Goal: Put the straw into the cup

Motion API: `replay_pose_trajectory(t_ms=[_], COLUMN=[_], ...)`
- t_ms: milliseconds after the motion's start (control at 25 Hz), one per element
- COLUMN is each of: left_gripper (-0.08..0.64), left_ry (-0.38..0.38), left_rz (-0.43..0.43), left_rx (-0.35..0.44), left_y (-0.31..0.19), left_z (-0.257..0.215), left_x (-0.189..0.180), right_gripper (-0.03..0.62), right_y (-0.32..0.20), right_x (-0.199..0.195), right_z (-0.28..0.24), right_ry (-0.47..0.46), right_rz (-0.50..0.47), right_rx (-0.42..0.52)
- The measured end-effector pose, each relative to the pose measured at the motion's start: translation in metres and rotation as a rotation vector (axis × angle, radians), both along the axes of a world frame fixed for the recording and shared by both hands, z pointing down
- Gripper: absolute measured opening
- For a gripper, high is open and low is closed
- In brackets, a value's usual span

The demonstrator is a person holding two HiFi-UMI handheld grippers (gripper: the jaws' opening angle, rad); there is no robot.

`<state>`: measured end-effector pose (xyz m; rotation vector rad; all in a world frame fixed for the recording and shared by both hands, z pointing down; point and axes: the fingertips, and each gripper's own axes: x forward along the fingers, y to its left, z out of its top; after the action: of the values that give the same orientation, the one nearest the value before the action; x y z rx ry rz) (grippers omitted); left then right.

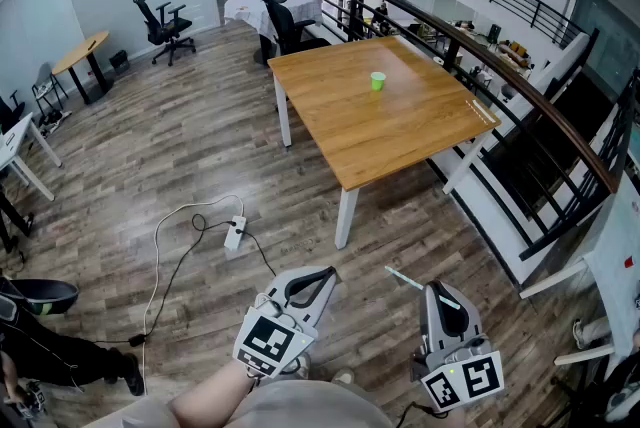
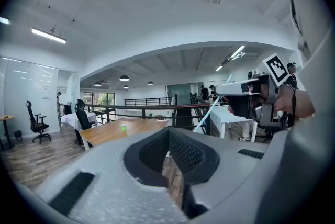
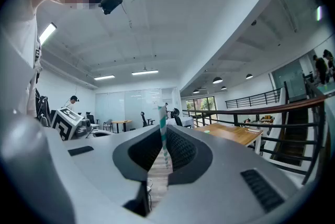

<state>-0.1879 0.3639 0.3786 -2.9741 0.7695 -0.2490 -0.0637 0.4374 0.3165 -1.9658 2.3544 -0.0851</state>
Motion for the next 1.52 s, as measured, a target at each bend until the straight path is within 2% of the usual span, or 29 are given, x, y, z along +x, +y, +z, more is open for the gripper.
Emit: replay_pose_trajectory(t_ms=[760,1240,1520], left_gripper=[0.013,0.013,0.014], left_ry=[-0.009,-0.029,-0.021], left_rz=[0.005,-0.01,-0.038], left_rx=[-0.031,-0.01,-0.03], left_y=[0.016,0.039,0.046], left_z=[0.007,0.011,0.015], left_x=[0.018,0.053,0.071], right_gripper=[0.034,0.034,0.034], right_y=[0.013,0.038,0.047], right_x=[0.016,0.055,0.085], right_z=[0.003,0.007,0.012], right_ry=[-0.033,-0.049,-0.05], right_rz=[-0.006,-0.009,-0.011], right_rx=[-0.001,0.025,0.027])
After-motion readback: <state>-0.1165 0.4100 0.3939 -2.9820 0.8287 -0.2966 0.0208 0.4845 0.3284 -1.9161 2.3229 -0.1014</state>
